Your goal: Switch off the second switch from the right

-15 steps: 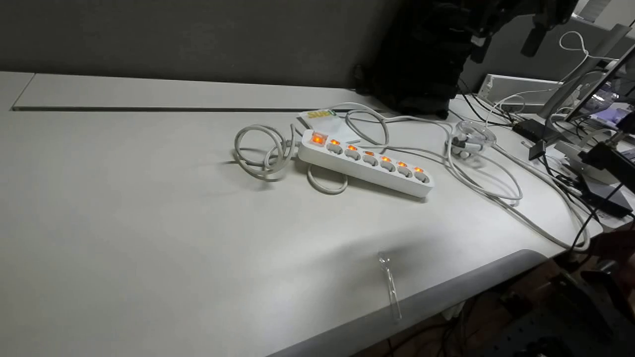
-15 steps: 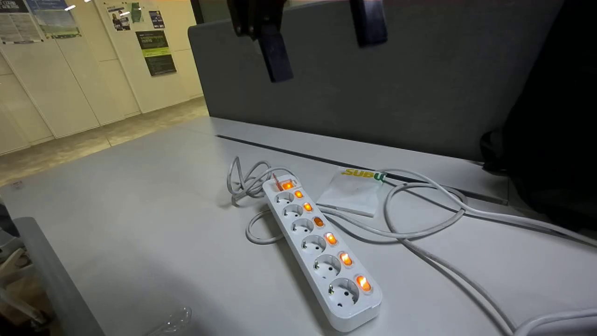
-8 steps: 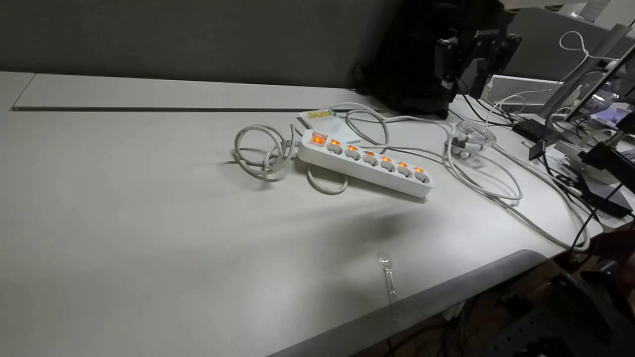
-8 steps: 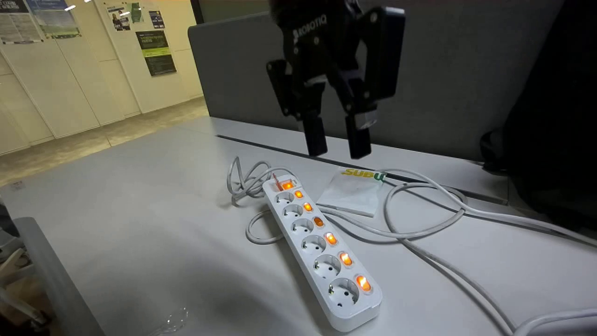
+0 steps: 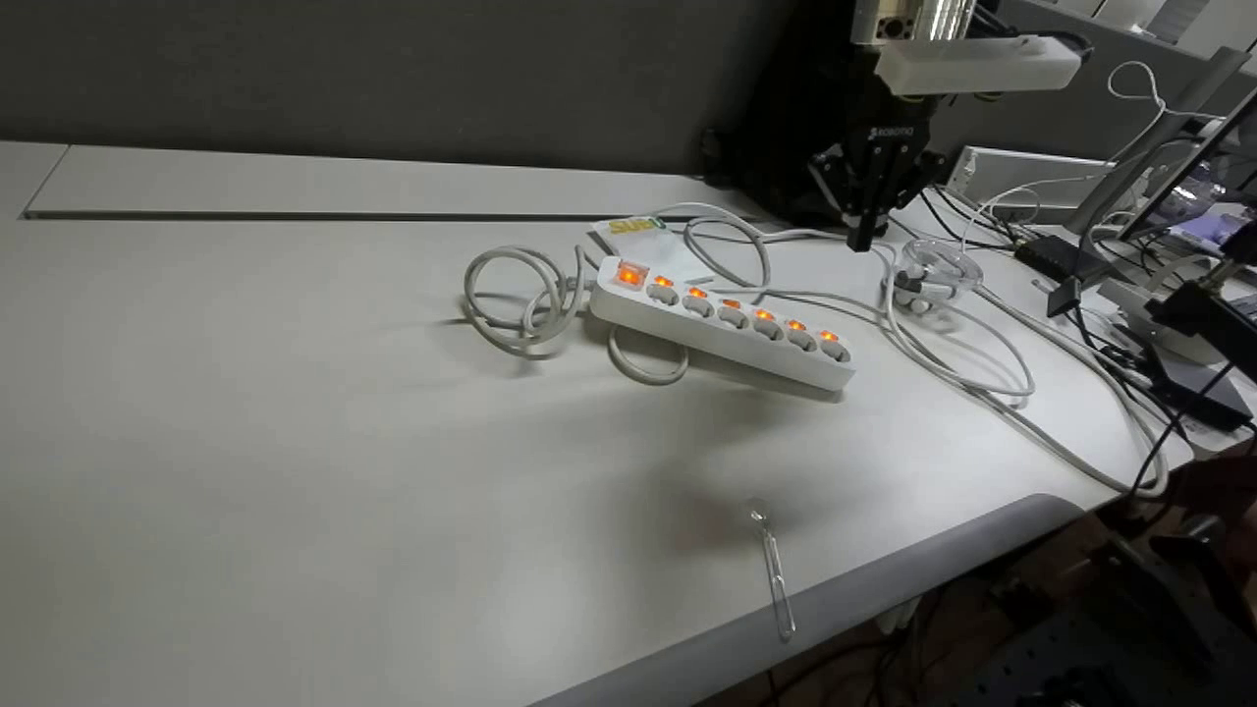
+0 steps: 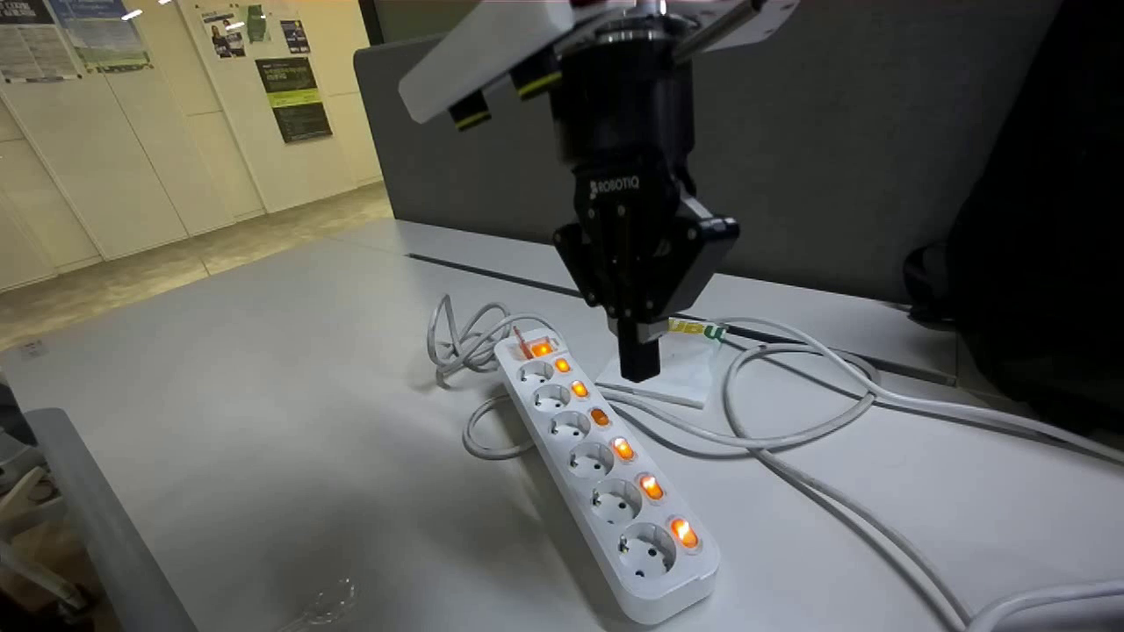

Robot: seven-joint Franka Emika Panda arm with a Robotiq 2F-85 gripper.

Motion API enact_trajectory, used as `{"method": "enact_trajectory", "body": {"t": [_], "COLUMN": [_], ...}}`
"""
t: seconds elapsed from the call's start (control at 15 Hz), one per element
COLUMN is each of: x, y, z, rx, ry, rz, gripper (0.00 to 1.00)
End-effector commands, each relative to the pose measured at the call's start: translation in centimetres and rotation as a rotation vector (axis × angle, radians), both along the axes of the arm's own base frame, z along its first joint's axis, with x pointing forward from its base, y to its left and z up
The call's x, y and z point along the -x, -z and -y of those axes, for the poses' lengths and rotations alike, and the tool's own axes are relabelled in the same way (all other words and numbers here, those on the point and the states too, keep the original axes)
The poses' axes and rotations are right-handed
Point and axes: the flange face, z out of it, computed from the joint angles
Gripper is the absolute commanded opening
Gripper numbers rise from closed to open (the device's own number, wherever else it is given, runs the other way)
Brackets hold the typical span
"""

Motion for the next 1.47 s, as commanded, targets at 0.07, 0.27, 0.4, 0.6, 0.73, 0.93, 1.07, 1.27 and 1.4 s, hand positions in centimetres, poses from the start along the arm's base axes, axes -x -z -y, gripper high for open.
{"method": "enact_trajectory", "body": {"t": [0.07, 0.27, 0.4, 0.6, 0.73, 0.93, 1.07, 1.27, 1.4], "x": [0.0, 0.4, 0.1, 0.2, 0.2, 0.3, 0.1, -0.2, -0.2], "y": [1.4, 1.9, 2.2, 2.3, 3.5, 5.3, 6.7, 8.7, 9.8], "z": [0.7, 1.2, 1.3, 1.6, 1.4, 1.3, 1.1, 0.8, 0.3], "rx": [0.027, 0.038, 0.027, 0.044, 0.047, 0.062, 0.072, 0.071, 0.060], "ry": [0.173, 0.225, 0.177, 0.197, 0.221, 0.252, 0.289, 0.349, 0.370], "rz": [0.056, 0.104, 0.079, 0.085, 0.085, 0.084, 0.105, 0.124, 0.122], "gripper": [0.00, 0.00, 0.01, 0.00, 0.00, 0.00, 0.00, 0.00, 0.00]}}
